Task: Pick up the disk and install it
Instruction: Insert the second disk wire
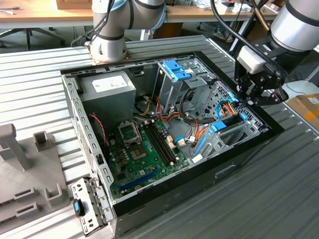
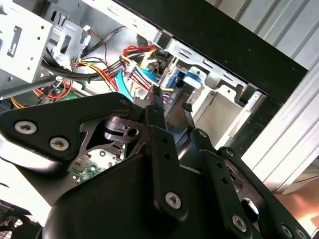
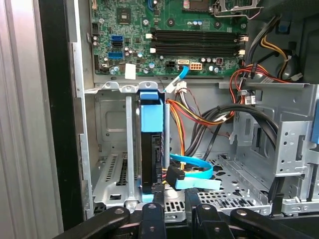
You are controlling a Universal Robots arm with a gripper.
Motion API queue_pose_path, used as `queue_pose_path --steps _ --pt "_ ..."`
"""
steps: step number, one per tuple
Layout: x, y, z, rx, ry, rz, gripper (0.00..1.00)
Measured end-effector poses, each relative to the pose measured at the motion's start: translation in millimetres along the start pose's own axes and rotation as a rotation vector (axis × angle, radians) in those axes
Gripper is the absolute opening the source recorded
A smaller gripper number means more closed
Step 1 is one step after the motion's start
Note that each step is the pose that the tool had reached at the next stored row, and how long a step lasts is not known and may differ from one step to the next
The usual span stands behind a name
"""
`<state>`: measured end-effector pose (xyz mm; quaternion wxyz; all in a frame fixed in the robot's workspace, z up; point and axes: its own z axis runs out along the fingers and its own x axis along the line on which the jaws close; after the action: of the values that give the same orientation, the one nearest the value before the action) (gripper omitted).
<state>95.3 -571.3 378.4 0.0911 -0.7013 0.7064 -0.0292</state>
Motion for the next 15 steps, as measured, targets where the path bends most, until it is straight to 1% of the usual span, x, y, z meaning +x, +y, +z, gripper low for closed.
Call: queue_pose_path --steps 1,2,3,5,7,8,10,11,13,15 --pt "-5.1 0.0 0.1 -0.0001 0.0029 -0.001 0.31" --pt "-7.4 -0.2 -1.2 -0.0015 0.005 -0.001 0.31" --pt "-8.0 -0.7 -3.2 -0.0044 0.0052 0.0 0.31" --pt "-8.5 -2.9 -8.9 -0.0154 0.0052 0.001 0.31" --pt "-8.7 -3.5 -10.8 -0.0195 0.0053 0.002 0.31" --pt "-8.7 -3.8 -11.0 -0.0205 0.0053 0.002 0.31" --pt "-8.8 -13.6 -9.4 -0.0218 0.0055 0.002 0.31" --pt "-8.8 -16.2 -9.0 -0.0221 0.0055 0.002 0.31" --pt "-9.0 -18.7 -8.5 -0.0224 0.0055 0.002 0.31" --pt "-8.9 -18.7 -8.5 -0.0224 0.0058 0.002 0.31"
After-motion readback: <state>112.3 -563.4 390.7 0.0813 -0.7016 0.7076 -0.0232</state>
